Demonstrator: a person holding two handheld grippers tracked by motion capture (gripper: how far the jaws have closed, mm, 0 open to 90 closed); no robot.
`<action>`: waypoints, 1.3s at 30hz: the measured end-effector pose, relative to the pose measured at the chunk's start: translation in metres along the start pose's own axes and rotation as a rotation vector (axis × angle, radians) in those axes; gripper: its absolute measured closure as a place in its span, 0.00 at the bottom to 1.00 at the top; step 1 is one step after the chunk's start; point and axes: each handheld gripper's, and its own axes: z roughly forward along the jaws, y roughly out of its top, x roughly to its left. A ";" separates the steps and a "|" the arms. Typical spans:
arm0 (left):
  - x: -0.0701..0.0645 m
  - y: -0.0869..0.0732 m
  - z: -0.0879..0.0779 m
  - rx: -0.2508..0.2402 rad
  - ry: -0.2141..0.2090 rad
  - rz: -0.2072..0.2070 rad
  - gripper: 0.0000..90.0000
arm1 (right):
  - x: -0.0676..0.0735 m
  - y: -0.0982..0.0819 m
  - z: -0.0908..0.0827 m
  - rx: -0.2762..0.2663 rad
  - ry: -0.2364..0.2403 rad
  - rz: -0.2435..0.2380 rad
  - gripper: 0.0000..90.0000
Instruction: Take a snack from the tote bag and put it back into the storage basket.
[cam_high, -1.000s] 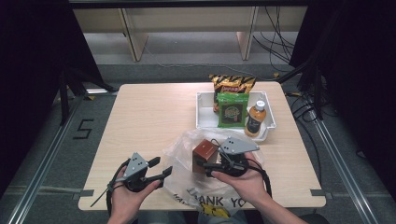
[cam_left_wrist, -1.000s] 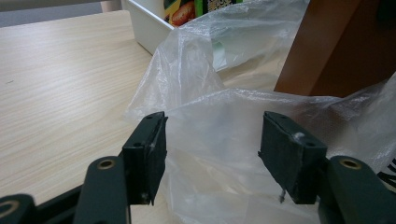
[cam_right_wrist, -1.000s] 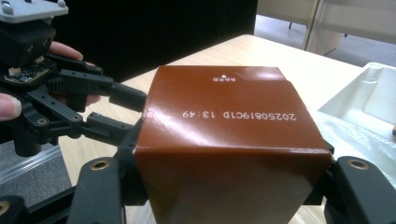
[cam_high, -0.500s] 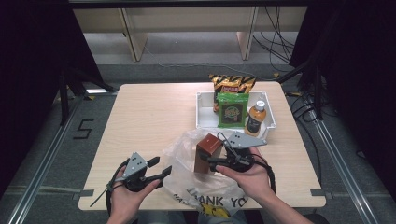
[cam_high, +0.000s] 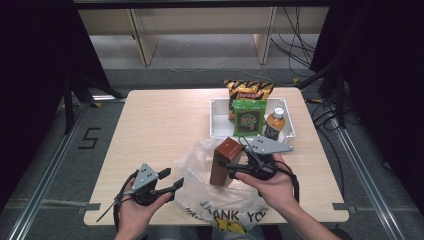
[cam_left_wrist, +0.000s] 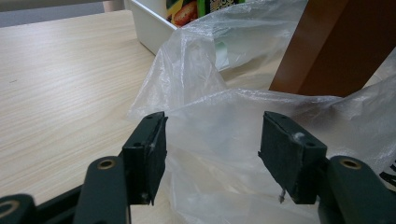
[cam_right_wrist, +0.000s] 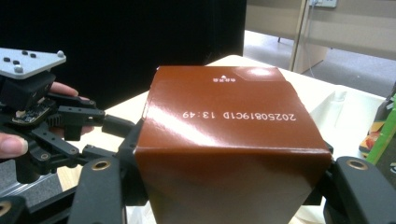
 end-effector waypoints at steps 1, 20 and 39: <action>0.000 0.000 0.000 -0.001 -0.001 0.000 0.45 | -0.002 0.001 -0.002 0.009 -0.013 -0.013 0.43; 0.000 -0.001 0.000 0.005 0.005 -0.015 0.45 | -0.009 0.015 -0.009 -0.021 -0.062 0.006 0.43; -0.001 -0.001 0.002 0.005 -0.004 -0.004 0.45 | -0.015 0.033 -0.016 -0.065 -0.092 0.002 0.43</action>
